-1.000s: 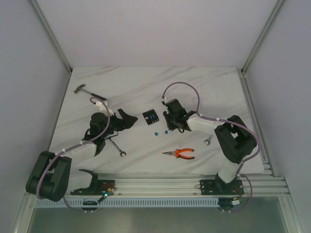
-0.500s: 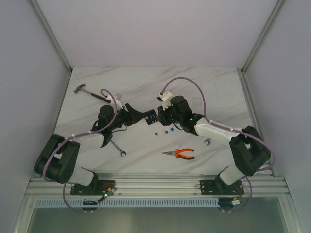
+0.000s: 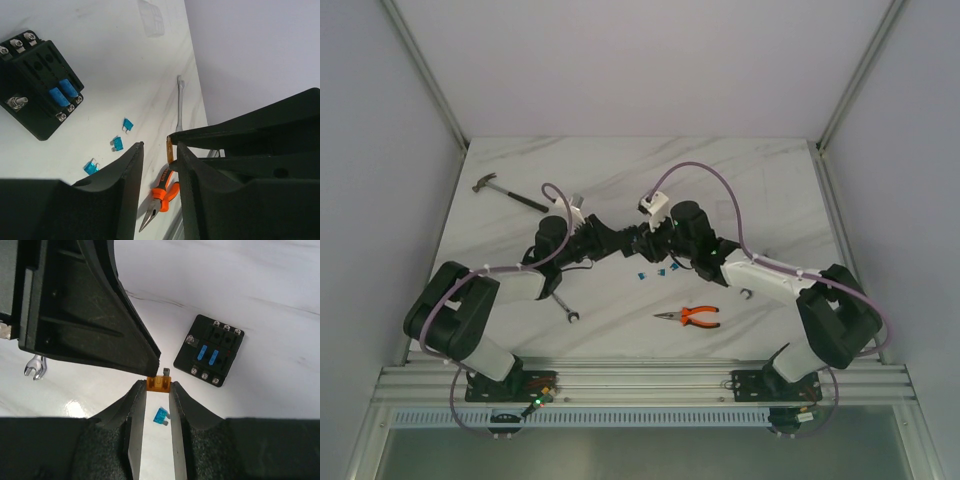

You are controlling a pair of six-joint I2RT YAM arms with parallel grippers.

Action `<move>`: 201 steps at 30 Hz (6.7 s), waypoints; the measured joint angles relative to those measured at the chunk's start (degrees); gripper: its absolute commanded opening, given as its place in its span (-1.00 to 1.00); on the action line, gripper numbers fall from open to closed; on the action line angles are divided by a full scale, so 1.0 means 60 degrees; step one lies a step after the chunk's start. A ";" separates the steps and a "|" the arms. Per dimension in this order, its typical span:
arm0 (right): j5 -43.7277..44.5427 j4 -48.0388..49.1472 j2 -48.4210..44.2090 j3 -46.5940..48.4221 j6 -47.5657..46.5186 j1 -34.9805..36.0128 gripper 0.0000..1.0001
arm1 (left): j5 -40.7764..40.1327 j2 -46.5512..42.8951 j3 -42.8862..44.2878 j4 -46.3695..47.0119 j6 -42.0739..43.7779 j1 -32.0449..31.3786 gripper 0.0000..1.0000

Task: Snap on the fuse box
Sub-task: Pick up the fuse from the center of the board, then move the fuse box base at the center of the board.

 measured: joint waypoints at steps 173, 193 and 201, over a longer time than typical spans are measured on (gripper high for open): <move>0.0769 -0.0765 -0.1144 -0.0627 0.3719 -0.1392 -1.00 | -0.6572 0.3603 0.5898 -0.7766 0.6131 -0.1789 0.36; 0.0098 -0.1031 -0.1009 -0.0627 0.3687 -0.1392 -1.00 | -0.6659 0.0874 0.2871 -0.7985 0.3413 -0.2830 0.46; -0.0178 -0.1661 -0.0674 -0.0164 0.3432 -0.1297 -1.00 | -0.6783 -0.0827 0.2244 -0.8182 0.2433 -0.3045 0.49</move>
